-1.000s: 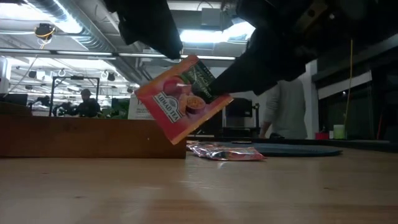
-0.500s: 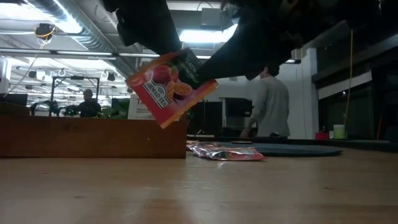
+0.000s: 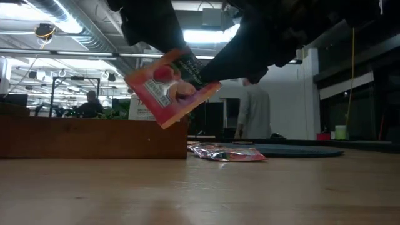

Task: Pick & Place Tea
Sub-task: Put the orange tea bag into the middle section of the wooden organizer

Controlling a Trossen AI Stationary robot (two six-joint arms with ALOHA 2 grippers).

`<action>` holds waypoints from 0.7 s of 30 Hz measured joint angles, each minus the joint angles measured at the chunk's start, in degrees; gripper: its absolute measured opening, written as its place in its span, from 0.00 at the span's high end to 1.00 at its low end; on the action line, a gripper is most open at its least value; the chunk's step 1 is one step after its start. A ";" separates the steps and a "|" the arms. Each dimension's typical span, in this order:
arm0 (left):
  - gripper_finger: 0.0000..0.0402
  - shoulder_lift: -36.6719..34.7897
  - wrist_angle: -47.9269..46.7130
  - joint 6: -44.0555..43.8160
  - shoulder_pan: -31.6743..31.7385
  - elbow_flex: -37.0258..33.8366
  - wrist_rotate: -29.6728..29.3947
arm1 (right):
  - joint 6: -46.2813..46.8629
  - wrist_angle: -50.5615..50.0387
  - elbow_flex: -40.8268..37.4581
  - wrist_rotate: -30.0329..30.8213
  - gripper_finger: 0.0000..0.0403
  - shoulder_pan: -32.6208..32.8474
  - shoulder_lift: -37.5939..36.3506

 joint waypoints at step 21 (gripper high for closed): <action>0.75 0.02 0.25 1.06 1.44 0.02 1.12 | 1.25 0.49 0.00 -1.62 0.99 -1.44 0.00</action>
